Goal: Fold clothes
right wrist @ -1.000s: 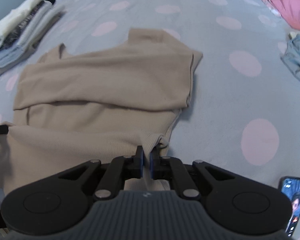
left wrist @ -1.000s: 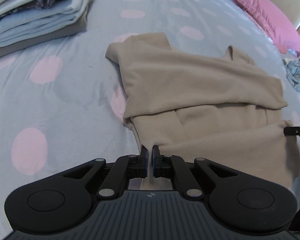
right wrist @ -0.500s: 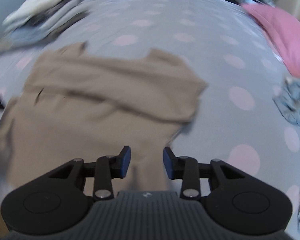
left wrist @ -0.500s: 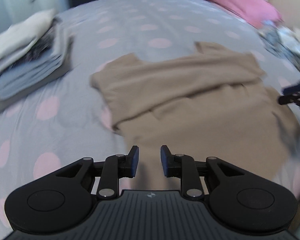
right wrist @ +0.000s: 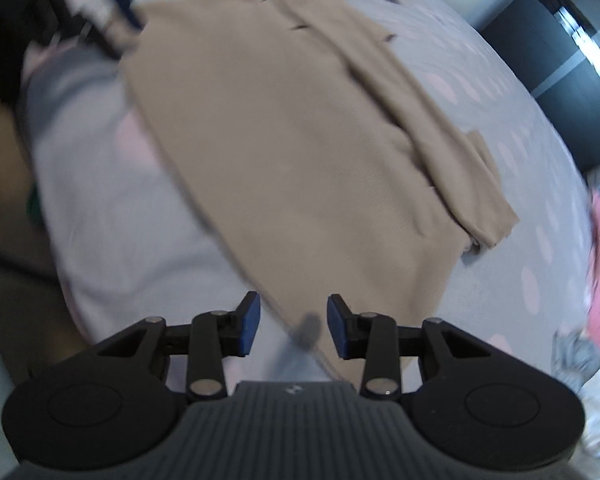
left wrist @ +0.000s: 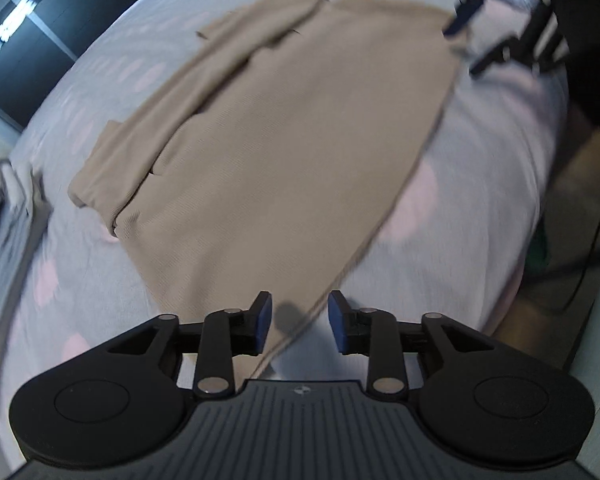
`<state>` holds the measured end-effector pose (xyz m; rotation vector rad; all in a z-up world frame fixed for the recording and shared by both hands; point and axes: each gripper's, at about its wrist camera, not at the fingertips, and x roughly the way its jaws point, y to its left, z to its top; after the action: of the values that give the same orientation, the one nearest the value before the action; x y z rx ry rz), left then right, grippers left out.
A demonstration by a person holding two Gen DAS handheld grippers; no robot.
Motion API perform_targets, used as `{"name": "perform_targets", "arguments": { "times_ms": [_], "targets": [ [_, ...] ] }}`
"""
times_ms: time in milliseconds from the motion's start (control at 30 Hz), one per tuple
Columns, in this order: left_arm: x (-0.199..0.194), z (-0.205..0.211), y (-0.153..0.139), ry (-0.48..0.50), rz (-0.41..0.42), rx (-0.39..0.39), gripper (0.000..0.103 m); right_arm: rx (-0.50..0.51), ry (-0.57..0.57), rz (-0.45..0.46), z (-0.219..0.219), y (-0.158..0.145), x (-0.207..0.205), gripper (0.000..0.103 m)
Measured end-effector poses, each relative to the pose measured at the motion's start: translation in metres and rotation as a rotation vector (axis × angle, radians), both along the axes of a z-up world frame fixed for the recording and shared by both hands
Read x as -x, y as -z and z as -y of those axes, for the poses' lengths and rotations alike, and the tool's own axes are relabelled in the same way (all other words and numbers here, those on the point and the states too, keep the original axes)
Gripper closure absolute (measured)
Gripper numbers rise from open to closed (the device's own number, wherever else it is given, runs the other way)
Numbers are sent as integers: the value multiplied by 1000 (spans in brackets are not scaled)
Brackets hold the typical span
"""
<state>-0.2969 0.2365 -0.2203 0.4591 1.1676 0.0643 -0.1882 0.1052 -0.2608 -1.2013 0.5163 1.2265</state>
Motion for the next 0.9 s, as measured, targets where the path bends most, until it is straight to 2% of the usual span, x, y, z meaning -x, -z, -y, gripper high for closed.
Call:
{"name": "perform_targets", "arguments": {
  "times_ms": [200, 467, 633, 700, 800, 867, 900],
  "targets": [
    [13, 13, 16, 78, -20, -142, 54, 36, -77, 130, 17, 15, 10, 59],
    [13, 16, 41, 129, -33, -356, 54, 78, -198, 378, 27, 49, 19, 58],
    [11, 21, 46, 166, -51, -382, 81, 74, -262, 487, 30, 62, 26, 64],
    [12, 21, 45, 155, -48, -370, 86, 70, -272, 516, 31, 64, 26, 65],
    [10, 12, 38, 80, -31, -309, 94, 71, -281, 558, 33, 65, 26, 69],
    [9, 6, 29, 29, -18, -277, 99, 87, -269, 564, 33, 65, 28, 100],
    [9, 3, 25, 8, -9, -262, 100, 88, -258, 562, 33, 63, 28, 99]
  ]
}}
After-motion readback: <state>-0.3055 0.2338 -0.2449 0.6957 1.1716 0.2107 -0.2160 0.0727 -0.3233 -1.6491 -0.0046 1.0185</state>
